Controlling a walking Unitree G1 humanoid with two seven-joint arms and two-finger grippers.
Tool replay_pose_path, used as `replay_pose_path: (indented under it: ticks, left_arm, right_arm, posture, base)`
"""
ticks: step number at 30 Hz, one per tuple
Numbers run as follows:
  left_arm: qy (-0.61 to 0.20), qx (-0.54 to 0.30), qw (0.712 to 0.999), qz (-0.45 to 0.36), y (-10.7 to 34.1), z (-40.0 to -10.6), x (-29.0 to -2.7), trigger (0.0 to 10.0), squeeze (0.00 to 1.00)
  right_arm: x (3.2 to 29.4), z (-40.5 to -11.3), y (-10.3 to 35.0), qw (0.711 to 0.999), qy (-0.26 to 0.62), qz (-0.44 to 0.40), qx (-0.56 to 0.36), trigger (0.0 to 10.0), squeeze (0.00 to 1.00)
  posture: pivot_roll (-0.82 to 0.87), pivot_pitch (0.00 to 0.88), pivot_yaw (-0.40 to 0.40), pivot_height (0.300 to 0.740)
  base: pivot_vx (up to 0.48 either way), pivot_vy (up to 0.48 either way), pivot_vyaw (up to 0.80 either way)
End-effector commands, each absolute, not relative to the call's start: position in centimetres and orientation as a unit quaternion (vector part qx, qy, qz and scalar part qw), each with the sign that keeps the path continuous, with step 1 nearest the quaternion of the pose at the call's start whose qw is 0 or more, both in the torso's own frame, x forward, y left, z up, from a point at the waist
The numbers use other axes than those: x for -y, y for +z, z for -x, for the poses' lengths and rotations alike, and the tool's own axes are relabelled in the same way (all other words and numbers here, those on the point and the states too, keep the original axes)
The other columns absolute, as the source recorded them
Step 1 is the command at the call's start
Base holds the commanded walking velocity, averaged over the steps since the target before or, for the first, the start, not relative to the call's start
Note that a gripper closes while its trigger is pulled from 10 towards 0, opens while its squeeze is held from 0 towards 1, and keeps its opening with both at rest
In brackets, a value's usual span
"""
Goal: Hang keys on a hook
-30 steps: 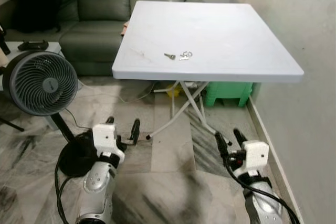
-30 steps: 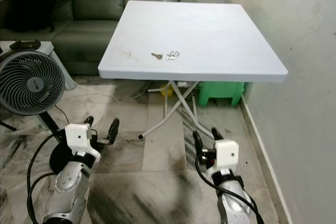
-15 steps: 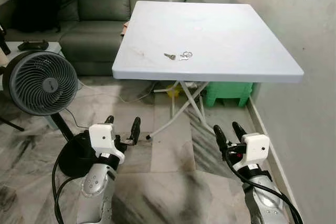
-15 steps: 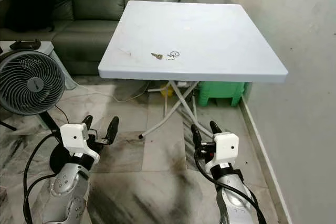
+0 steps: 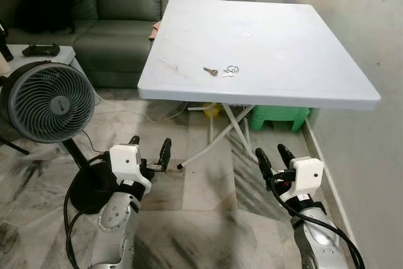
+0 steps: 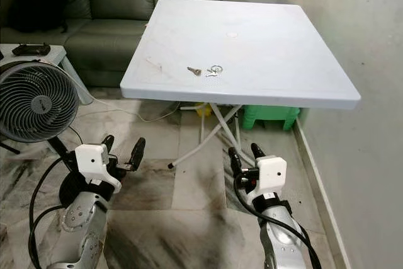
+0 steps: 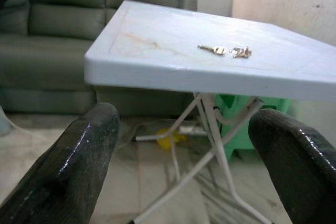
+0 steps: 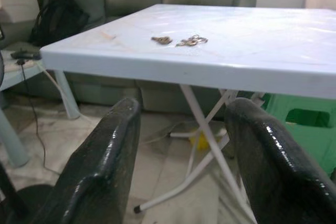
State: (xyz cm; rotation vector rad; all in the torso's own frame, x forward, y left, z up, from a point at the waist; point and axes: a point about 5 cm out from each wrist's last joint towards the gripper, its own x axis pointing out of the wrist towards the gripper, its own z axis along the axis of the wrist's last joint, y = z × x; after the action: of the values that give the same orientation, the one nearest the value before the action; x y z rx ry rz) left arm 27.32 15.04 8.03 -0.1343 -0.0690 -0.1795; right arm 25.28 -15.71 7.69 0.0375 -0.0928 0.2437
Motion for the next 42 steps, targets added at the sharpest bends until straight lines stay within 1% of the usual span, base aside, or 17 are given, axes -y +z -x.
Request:
replay_pose_path:
  ticks: [1, 26, 38, 42]
  left_arm:
    - [-0.099, 0.039, 0.992, 0.068, 8.38, -27.43, -14.28, 10.0, 0.0]
    - [-0.095, 0.039, 0.992, 0.077, 8.49, -27.49, -13.98, 10.0, 0.0]
    - [-0.095, 0.038, 0.992, 0.08, 8.46, -27.5, -13.72, 10.0, 0.0]
    - [-0.095, 0.039, 0.991, 0.08, 8.49, -27.47, -13.63, 10.0, 0.0]
  right_arm:
    - [16.29, -25.26, 7.78, 0.992, 0.118, -0.016, 0.046, 10.0, 0.0]
    - [16.63, -25.32, 7.84, 0.99, 0.131, -0.008, 0.045, 10.0, 0.0]
    - [16.65, -25.26, 7.88, 0.99, 0.133, -0.006, 0.046, 10.0, 0.0]
    - [16.58, -25.19, 7.91, 0.989, 0.14, 0.012, 0.047, 10.0, 0.0]
  posture:
    - [0.0, 0.0, 0.008, 0.74]
    - [0.01, 0.0, -0.002, 0.74]
    - [0.01, 0.0, -0.003, 0.74]
    - [0.01, 0.0, -0.004, 0.74]
  base:
    - [0.398, 0.0, 0.0]
    - [0.393, 0.0, 0.0]
    - [0.33, 0.332, 0.0]
    - [0.32, 0.354, 0.0]
